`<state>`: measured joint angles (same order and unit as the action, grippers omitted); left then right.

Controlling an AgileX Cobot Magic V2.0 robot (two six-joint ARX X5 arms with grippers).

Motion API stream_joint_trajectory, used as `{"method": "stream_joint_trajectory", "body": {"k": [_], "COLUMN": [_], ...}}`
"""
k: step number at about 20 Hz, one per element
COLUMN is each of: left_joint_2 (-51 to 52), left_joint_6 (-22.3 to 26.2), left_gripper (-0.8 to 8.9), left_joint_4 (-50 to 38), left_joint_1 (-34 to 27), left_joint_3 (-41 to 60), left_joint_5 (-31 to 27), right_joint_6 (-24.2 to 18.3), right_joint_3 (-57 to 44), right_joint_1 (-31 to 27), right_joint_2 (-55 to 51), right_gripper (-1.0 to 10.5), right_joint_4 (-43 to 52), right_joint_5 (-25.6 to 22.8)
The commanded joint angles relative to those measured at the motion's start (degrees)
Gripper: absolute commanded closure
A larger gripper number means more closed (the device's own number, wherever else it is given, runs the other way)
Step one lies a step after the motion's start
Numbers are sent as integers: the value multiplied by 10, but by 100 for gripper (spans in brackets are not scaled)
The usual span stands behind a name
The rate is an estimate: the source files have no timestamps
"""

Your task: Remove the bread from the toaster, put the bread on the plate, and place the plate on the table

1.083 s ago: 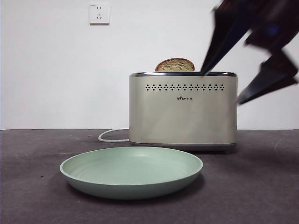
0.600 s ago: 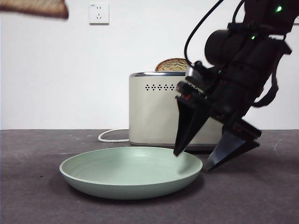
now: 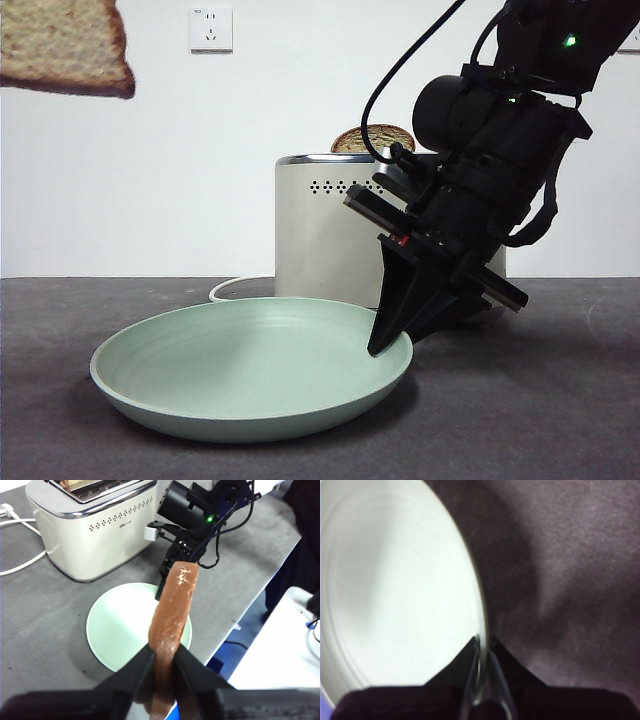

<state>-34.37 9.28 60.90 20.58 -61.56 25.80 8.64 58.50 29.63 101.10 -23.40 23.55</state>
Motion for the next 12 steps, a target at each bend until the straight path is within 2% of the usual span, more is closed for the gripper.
{"method": "stream_joint_trajectory", "body": {"k": [1,7,12], "left_joint_2": [0,-79,-224], "left_joint_6": [-29,-156,-168], "left_gripper": [821,822,822], "left_joint_4": [-20,-128,-148], "left_joint_1": [-1,0,8], "left_joint_3": [2,2,2], "left_joint_5": [21,152,181], "right_joint_6": [-5,26,46], "right_joint_3": [-6,-6,-6], "right_joint_1": [2,13,16], "right_joint_2": [-26,-175,-277], "right_gripper": [964,964,964], "right_joint_4": [-7,-52,-82], "right_joint_5": [-12,-12,-14]}}
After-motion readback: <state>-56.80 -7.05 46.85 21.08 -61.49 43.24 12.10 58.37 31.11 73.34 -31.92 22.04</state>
